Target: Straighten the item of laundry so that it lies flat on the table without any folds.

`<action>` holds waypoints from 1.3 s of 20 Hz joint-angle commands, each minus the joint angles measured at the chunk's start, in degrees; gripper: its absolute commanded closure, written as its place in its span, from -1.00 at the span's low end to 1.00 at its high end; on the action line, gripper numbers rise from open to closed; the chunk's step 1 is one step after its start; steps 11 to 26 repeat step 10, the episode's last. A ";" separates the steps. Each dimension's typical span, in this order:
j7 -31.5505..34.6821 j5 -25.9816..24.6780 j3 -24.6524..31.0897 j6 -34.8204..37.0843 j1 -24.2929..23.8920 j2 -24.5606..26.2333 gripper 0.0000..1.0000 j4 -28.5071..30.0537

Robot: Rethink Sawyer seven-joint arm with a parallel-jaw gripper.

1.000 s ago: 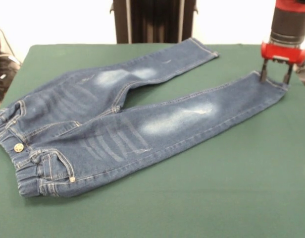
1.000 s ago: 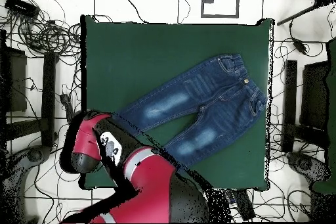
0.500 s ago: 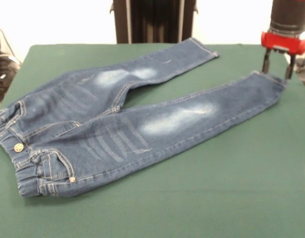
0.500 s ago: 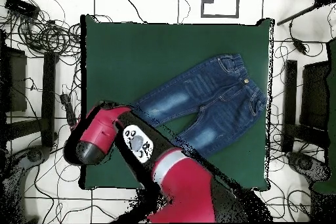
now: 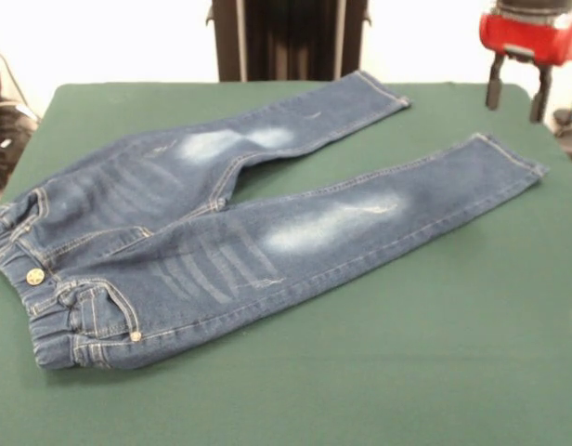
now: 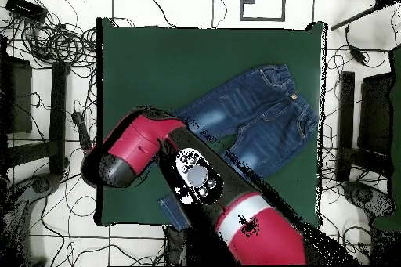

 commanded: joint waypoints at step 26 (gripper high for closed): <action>7.89 -1.44 6.47 5.70 -0.95 -4.17 -1.00 8.57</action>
